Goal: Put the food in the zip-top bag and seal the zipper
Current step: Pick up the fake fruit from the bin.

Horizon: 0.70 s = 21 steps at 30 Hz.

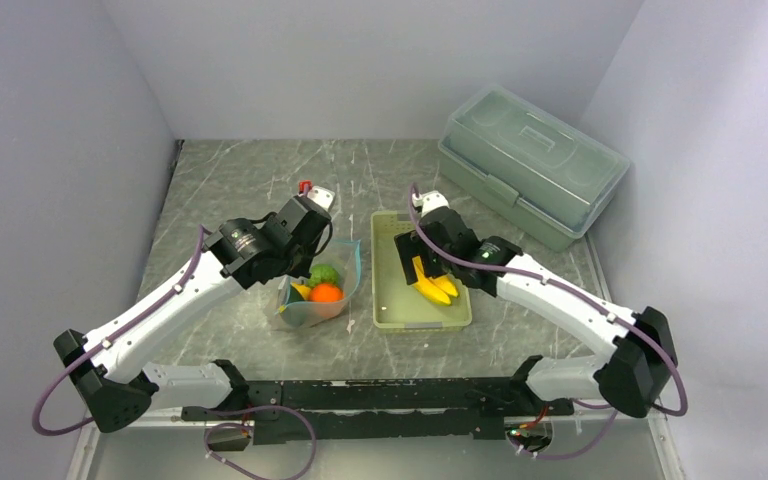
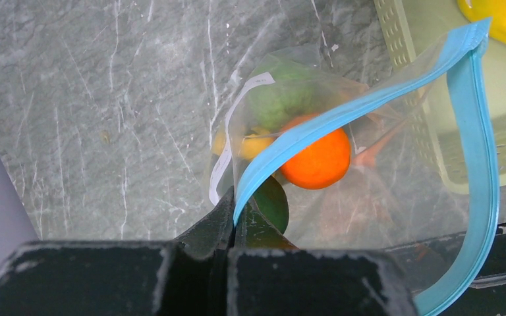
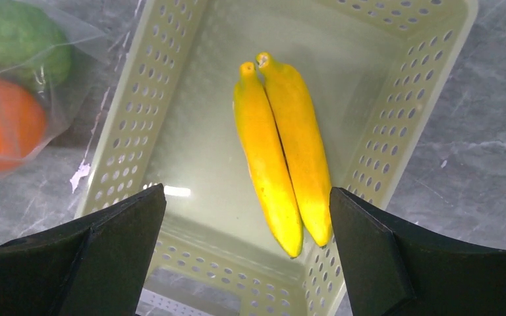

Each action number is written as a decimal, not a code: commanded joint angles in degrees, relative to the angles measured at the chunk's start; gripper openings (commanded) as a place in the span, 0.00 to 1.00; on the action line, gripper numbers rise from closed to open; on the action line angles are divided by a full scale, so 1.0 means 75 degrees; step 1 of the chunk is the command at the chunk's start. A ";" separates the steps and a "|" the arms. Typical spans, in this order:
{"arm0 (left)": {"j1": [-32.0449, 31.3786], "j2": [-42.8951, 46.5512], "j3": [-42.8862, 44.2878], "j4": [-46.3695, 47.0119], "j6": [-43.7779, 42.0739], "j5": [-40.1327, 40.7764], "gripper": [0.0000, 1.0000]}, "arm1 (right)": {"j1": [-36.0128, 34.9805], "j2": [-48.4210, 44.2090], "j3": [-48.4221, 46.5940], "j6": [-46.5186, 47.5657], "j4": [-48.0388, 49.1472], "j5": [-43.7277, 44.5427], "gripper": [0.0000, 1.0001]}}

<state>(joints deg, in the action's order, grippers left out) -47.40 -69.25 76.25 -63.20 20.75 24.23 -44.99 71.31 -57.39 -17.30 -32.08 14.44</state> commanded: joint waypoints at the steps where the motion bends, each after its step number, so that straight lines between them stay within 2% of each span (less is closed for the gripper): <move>1: -0.0027 0.0047 0.0218 0.0204 0.0125 0.0052 0.00 | 0.0313 0.0377 -0.0322 0.0197 0.0114 -0.0530 1.00; 8: -0.0022 0.0057 0.0160 0.0239 0.0105 0.0044 0.00 | 0.0805 0.1177 -0.0342 0.0289 0.0328 -0.1024 1.00; 21: -0.0020 -0.0063 0.0075 0.0275 0.0022 0.0138 0.00 | 0.1214 0.2768 -0.0467 0.0335 0.0608 -0.1191 1.00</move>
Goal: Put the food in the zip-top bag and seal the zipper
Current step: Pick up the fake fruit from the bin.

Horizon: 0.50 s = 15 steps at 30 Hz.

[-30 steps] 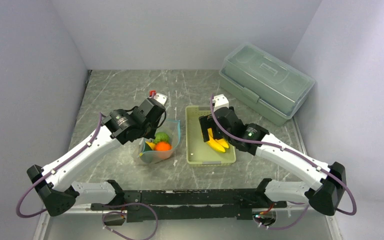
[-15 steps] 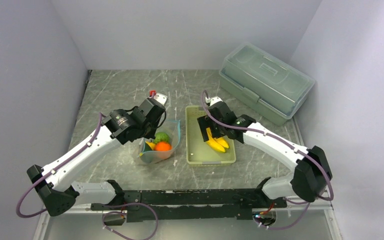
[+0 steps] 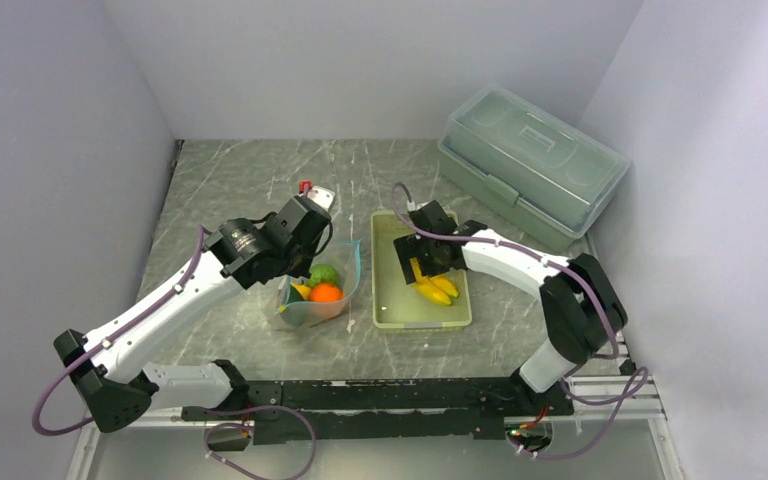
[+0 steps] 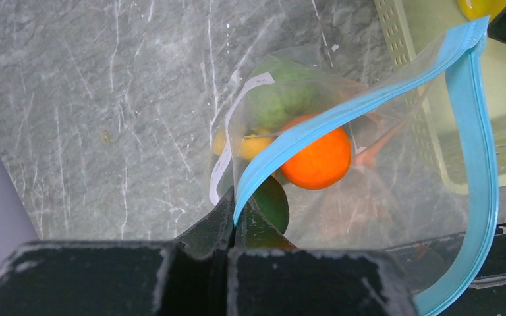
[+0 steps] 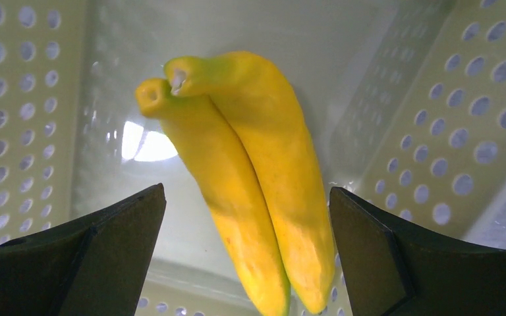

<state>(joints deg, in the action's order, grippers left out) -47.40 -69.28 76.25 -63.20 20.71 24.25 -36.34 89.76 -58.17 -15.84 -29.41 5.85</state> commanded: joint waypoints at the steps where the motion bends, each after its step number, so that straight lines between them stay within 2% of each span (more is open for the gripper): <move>1: -0.0020 -0.0073 0.0076 0.0262 0.0028 0.0153 0.00 | 0.0075 0.0383 -0.0364 0.0148 0.0272 -0.0042 1.00; 9: -0.0023 0.0001 -0.0148 0.0418 0.0045 0.0066 0.00 | 0.0087 0.0835 -0.0280 0.0128 0.0454 -0.0221 0.99; 15: -0.0026 -0.0010 -0.0145 0.0380 0.0062 0.0091 0.00 | 0.0087 0.0861 -0.0161 0.0076 0.0568 -0.0340 0.90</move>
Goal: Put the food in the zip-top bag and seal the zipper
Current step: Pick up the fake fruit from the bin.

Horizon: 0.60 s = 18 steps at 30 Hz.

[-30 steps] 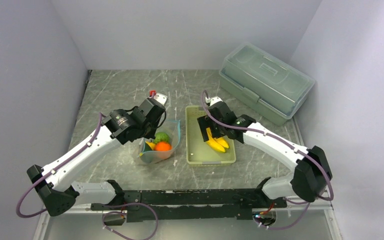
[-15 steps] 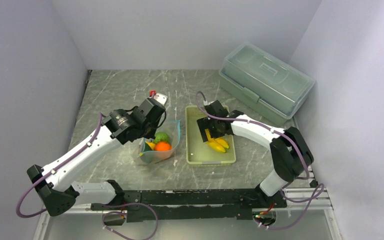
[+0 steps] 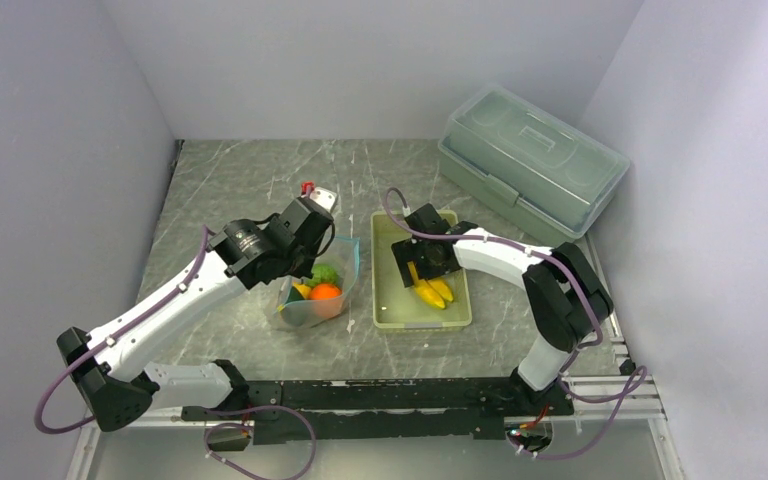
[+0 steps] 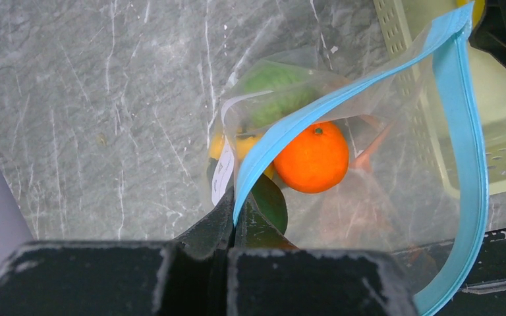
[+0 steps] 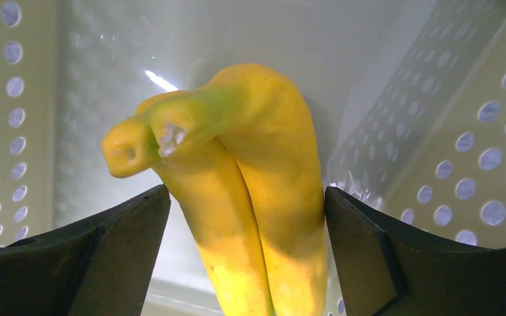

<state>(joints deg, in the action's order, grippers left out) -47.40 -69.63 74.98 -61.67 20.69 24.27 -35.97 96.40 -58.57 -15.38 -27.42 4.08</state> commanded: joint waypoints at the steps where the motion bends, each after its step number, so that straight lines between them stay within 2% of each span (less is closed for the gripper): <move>1: -0.0028 0.0037 0.0022 0.0172 0.0066 0.0086 0.00 | 0.0039 -0.0048 -0.0096 -0.0005 0.0315 -0.0093 0.88; 7: -0.0030 0.0066 0.0019 0.0150 0.0083 0.0084 0.00 | 0.0038 -0.0221 -0.0090 -0.0107 0.0227 -0.0036 0.61; 8: -0.0027 0.0078 0.0012 0.0143 0.0089 0.0082 0.00 | 0.0038 -0.0322 -0.0062 -0.0152 0.0229 -0.0045 0.59; 18: -0.0026 0.0085 0.0069 0.0140 0.0130 0.0005 0.00 | 0.0038 -0.1905 0.0051 -0.0493 0.0138 0.0063 0.58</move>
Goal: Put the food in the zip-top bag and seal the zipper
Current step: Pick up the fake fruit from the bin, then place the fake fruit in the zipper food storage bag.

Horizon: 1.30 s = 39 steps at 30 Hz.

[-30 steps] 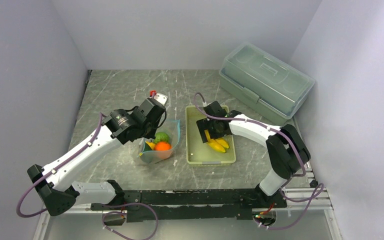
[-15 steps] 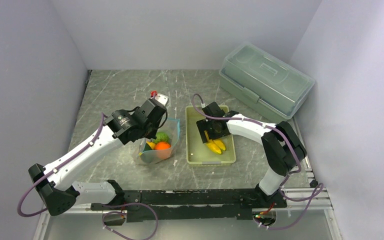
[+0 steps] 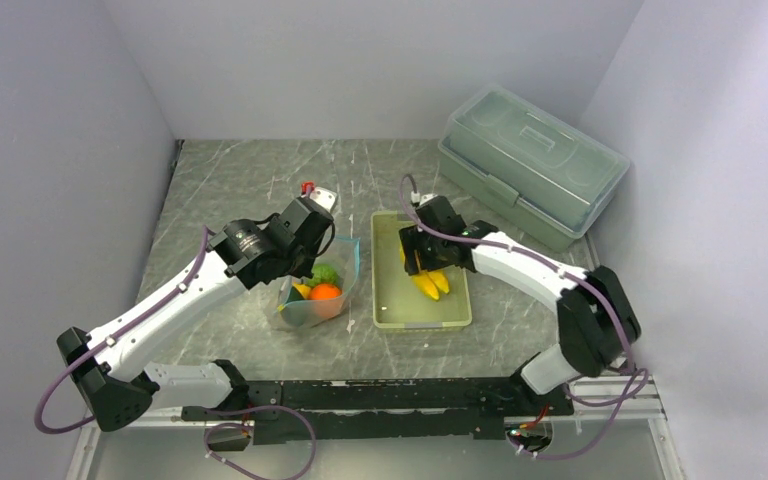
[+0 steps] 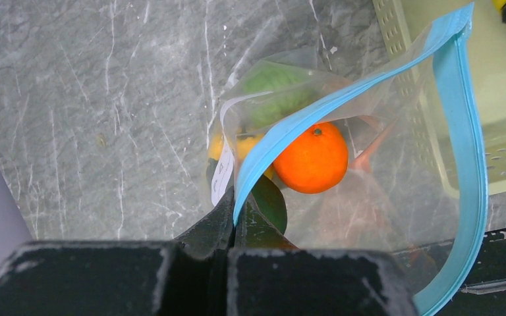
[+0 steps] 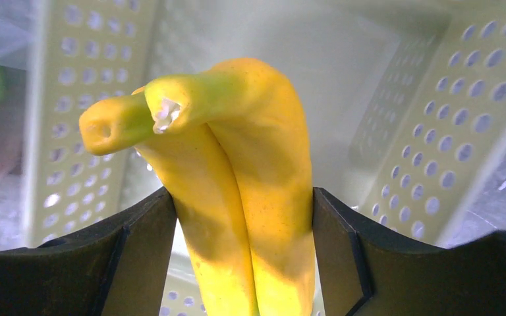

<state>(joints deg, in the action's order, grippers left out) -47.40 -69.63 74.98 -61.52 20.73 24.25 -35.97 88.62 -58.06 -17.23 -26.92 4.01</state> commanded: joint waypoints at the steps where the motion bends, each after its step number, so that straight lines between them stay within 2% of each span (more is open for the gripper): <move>1: -0.0023 0.0086 0.0078 0.0118 0.0130 0.0003 0.00 | 0.0038 -0.1111 -0.0022 -0.0291 0.0035 0.0012 0.57; 8: -0.0022 0.0084 0.0082 0.0176 0.0142 -0.0049 0.00 | 0.0029 -0.2334 0.0038 -0.0669 0.0209 -0.0488 0.56; 14: -0.0027 0.0051 0.0138 0.0211 0.0131 -0.0099 0.00 | -0.0014 -0.3125 0.0180 -0.1177 0.0808 -0.1525 0.56; 22: -0.0029 0.0020 0.0169 0.0233 0.0196 -0.0095 0.00 | -0.0558 -0.3748 0.0530 -0.2448 0.2306 -0.2279 0.54; 25: -0.0022 -0.0015 0.0196 0.0233 0.0289 -0.0093 0.00 | -0.1020 -0.3753 0.0544 -0.2993 0.2885 -0.2136 0.55; 31: -0.0029 -0.0065 0.0228 0.0374 0.0591 -0.0102 0.00 | -0.2065 -0.3504 0.0277 -0.3777 0.3465 -0.0952 0.55; 39: -0.0020 0.0114 -0.0119 0.0720 0.1360 -0.0109 0.00 | -0.2247 -0.3404 0.0804 -0.5152 0.4529 -0.0180 0.55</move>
<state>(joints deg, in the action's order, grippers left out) -47.40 -70.11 74.94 -59.96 26.48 23.79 -52.45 63.42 -53.17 -49.04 -1.04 -2.39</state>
